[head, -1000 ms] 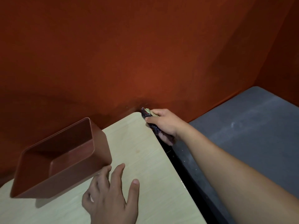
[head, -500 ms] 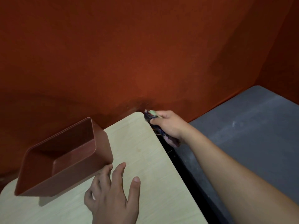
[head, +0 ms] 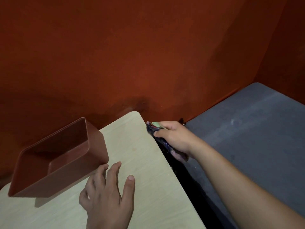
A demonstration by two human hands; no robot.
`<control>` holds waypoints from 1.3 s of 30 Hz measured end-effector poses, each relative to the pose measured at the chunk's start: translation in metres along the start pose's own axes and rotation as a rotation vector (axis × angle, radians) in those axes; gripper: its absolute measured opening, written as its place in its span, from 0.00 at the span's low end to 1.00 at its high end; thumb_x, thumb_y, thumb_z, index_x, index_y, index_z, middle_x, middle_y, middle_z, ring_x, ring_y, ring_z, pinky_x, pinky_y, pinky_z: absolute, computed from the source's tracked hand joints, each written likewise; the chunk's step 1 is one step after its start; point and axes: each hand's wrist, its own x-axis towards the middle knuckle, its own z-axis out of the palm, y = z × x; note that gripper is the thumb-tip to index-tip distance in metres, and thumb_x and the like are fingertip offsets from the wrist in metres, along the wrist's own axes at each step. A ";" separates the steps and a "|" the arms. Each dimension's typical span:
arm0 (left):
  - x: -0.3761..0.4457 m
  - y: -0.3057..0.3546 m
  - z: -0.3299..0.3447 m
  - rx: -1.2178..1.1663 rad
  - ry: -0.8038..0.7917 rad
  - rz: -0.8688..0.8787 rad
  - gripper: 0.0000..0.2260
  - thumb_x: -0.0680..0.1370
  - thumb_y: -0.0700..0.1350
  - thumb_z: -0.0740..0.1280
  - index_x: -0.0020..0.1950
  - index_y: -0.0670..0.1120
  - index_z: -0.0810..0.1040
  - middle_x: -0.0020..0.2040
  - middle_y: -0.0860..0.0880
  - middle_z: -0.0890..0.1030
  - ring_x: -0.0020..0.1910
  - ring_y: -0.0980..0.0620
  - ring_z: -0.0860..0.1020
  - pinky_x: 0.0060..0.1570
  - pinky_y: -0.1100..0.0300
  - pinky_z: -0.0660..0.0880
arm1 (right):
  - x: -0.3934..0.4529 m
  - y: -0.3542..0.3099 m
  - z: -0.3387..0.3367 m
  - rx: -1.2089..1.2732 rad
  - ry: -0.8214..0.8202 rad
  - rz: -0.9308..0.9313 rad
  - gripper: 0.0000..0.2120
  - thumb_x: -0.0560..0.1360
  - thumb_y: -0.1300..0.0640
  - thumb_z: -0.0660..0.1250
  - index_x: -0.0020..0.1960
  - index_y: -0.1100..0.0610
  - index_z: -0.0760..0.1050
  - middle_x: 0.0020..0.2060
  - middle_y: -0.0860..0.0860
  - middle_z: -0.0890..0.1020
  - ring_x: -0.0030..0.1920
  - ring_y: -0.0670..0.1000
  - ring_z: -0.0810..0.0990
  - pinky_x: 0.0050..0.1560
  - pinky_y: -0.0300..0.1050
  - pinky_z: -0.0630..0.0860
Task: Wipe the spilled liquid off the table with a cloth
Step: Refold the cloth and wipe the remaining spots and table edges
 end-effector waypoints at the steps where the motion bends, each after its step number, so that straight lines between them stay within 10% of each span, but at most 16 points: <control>1: 0.000 0.000 0.000 -0.001 -0.004 -0.006 0.29 0.75 0.70 0.50 0.72 0.64 0.73 0.76 0.52 0.68 0.76 0.48 0.60 0.72 0.37 0.55 | -0.003 0.002 0.006 -0.013 0.011 -0.004 0.08 0.77 0.52 0.67 0.51 0.54 0.82 0.48 0.55 0.88 0.48 0.54 0.86 0.50 0.50 0.73; 9: -0.002 0.004 -0.004 -0.009 -0.013 -0.011 0.29 0.75 0.70 0.49 0.73 0.64 0.71 0.76 0.54 0.66 0.76 0.49 0.58 0.73 0.38 0.53 | -0.040 0.037 -0.017 0.147 -0.069 0.098 0.20 0.69 0.51 0.69 0.54 0.65 0.81 0.51 0.67 0.86 0.42 0.52 0.83 0.46 0.43 0.72; 18: -0.001 -0.002 0.000 0.019 -0.017 -0.003 0.27 0.77 0.70 0.49 0.73 0.65 0.68 0.77 0.53 0.65 0.77 0.47 0.58 0.73 0.36 0.55 | -0.047 0.020 0.007 -0.001 0.032 -0.040 0.10 0.70 0.48 0.68 0.45 0.54 0.81 0.38 0.47 0.84 0.40 0.46 0.81 0.44 0.45 0.73; 22: -0.001 0.000 -0.001 0.009 -0.011 -0.011 0.26 0.78 0.69 0.50 0.72 0.65 0.69 0.75 0.54 0.66 0.76 0.47 0.59 0.73 0.36 0.55 | -0.059 0.023 -0.031 -0.001 -0.130 0.082 0.18 0.65 0.48 0.70 0.45 0.63 0.80 0.38 0.57 0.85 0.40 0.51 0.79 0.47 0.48 0.70; 30: -0.003 0.007 -0.009 -0.003 -0.030 -0.015 0.29 0.75 0.68 0.49 0.73 0.64 0.70 0.77 0.53 0.65 0.77 0.46 0.59 0.73 0.36 0.54 | -0.065 0.015 0.004 -0.018 0.065 0.016 0.12 0.72 0.52 0.69 0.33 0.55 0.72 0.27 0.47 0.74 0.30 0.47 0.71 0.37 0.46 0.64; 36: -0.004 0.010 -0.012 -0.010 -0.039 -0.011 0.27 0.76 0.65 0.51 0.73 0.63 0.70 0.76 0.53 0.66 0.77 0.48 0.58 0.74 0.36 0.54 | -0.104 0.033 -0.024 0.011 -0.113 0.139 0.25 0.60 0.45 0.69 0.44 0.66 0.78 0.35 0.53 0.78 0.38 0.51 0.74 0.44 0.48 0.66; 39: -0.006 0.009 -0.013 -0.010 -0.041 0.007 0.27 0.76 0.65 0.50 0.74 0.62 0.70 0.76 0.53 0.66 0.77 0.48 0.58 0.74 0.36 0.54 | -0.103 0.029 -0.019 0.058 -0.058 0.076 0.14 0.66 0.49 0.68 0.42 0.60 0.79 0.33 0.49 0.79 0.35 0.48 0.75 0.42 0.46 0.68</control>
